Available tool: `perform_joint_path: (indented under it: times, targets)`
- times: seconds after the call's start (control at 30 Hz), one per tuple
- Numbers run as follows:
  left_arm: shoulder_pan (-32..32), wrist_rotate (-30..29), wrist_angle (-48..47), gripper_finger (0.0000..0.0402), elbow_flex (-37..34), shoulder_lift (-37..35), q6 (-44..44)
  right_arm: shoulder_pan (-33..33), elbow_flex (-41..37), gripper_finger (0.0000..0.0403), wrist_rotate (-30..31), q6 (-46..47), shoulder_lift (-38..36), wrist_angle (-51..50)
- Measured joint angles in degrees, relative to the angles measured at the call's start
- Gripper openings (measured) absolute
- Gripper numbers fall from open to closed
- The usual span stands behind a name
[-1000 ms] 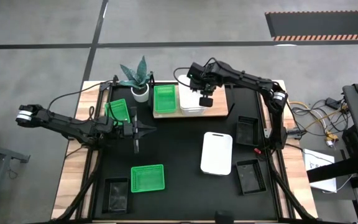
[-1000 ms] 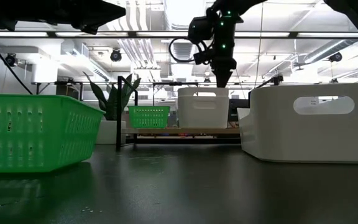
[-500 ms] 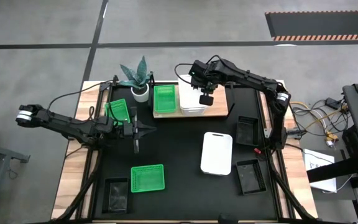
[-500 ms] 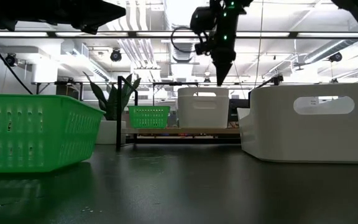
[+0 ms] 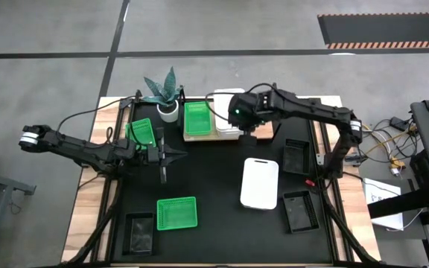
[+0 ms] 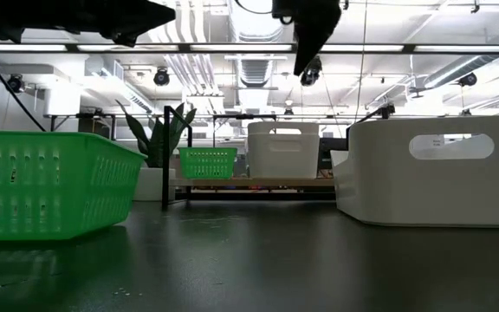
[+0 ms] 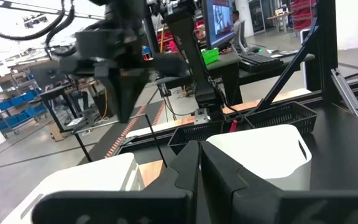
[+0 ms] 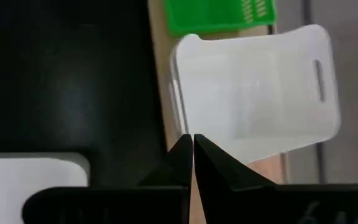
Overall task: Stack baskets on shelf by color
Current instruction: Stack the left white bin into the white bin on the shelf, then stack the top green bin into the green bin on the shelf
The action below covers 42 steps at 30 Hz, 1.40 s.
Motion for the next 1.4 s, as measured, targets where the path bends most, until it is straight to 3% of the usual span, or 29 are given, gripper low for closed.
perform_joint_path:
  times: [0.17,0.43,0.63,0.83,1.2,1.4]
  targets:
    - [0.0,0.0,0.0,0.0,0.0,0.2,-2.4,0.8,-4.5,0.0008,8.9,0.0,-1.9,-0.2]
    - [0.0,0.0,0.0,0.0,0.0,0.6,-3.4,-8.2,-15.0,0.0008,9.2,0.3,-3.1,2.9]
    - [0.0,0.0,-0.1,0.0,0.0,0.6,-4.4,-14.3,-21.8,0.0009,5.5,-4.4,-3.1,13.4]
    - [0.0,0.0,0.0,0.0,0.0,0.8,-4.4,-16.9,-23.7,0.0009,-0.6,-7.2,-3.1,23.3]
    - [0.0,0.0,-0.1,0.0,0.0,0.8,-4.2,-16.9,-23.2,0.0009,-1.3,-6.7,-3.5,22.9]
    - [0.0,0.0,-0.4,0.0,0.0,0.8,-4.2,-14.9,-23.2,0.0009,-1.2,-3.6,-7.3,20.9]
